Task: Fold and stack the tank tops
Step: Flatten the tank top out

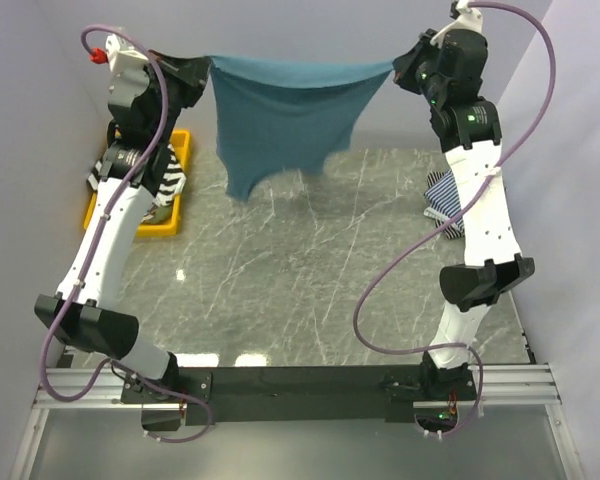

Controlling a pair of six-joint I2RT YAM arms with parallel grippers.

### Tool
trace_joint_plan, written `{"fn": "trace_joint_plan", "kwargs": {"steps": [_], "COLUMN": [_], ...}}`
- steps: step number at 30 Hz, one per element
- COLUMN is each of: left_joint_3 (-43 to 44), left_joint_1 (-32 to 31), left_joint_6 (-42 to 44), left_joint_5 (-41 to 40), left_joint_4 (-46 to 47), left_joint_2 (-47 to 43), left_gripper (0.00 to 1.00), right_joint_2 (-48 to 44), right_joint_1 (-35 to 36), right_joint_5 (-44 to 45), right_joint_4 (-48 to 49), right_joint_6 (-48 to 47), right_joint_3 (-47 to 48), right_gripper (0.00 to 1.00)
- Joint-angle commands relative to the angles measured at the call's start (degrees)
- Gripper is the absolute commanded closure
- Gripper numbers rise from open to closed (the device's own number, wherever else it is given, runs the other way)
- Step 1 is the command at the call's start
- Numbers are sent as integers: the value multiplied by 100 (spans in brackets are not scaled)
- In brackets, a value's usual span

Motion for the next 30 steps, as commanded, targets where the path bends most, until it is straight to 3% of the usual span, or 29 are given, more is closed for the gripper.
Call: {"fn": "trace_joint_plan", "kwargs": {"steps": [1, 4, 7, 9, 14, 18, 23, 30], "left_joint_3": [-106, -1406, -2952, -4144, -6510, -7750, -8764, -9003], "left_joint_1": [57, 84, 84, 66, -205, -610, -1076, -1349], "left_joint_6": [45, -227, -649, -947, -1361, -1580, -2002, -2328], "left_joint_5": [439, 403, 438, 517, 869, 816, 746, 553], "left_joint_4": [220, 343, 449, 703, 1134, 1205, 845, -525], "left_joint_2": [-516, -1140, -1868, -2116, -2556, -2811, -3478, -4524], "left_gripper": [99, 99, 99, 99, 100, 99, 99, 99], "right_joint_2": [-761, -1218, -1675, -1877, -2282, -2554, -2853, -3424], "right_joint_1": [-142, -142, -142, -133, -142, -142, -98, -80], "right_joint_5": [-200, -332, -463, -578, -412, -262, -261, -235], "right_joint_4": [685, 862, 967, 863, 1186, 1599, 1618, 1407], "right_joint_6": [180, 346, 505, 592, 768, 848, 953, 1015], "right_joint_3": [-360, -1616, -3449, -4191, -7144, -8692, -9748, -10391], "right_gripper": [100, 100, 100, 100, 100, 100, 100, 97]}}
